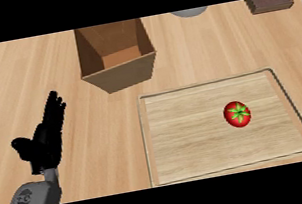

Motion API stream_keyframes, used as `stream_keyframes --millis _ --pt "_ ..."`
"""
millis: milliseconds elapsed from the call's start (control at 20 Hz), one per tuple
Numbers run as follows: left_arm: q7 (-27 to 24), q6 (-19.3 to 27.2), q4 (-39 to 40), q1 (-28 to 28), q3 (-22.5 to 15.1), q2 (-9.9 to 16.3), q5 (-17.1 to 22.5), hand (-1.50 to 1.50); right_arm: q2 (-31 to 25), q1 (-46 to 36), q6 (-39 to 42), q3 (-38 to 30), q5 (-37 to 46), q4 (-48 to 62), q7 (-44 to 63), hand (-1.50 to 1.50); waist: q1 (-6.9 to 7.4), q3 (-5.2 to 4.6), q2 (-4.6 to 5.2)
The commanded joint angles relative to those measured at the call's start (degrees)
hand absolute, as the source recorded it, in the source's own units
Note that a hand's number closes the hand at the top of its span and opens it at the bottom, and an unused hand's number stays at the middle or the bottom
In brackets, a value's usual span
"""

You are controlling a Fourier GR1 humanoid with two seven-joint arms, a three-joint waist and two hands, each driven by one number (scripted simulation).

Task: Pick the tomato from the tray and place it in the cardboard box

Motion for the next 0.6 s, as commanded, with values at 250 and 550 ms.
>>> stream_keyframes --millis 250,550 --pt "9.1 -4.6 -9.5 3.5 6.1 8.3 5.9 0.0 5.7 18.1 -14.6 0.6 3.0 -12.6 13.6 -1.5 -2.98 -0.27 -2.04" --pt "14.7 -7.0 -11.5 4.1 7.6 10.0 9.9 0.0 8.6 28.1 -31.4 1.2 21.4 -23.4 -0.5 -1.5 -3.59 -0.3 -1.82"
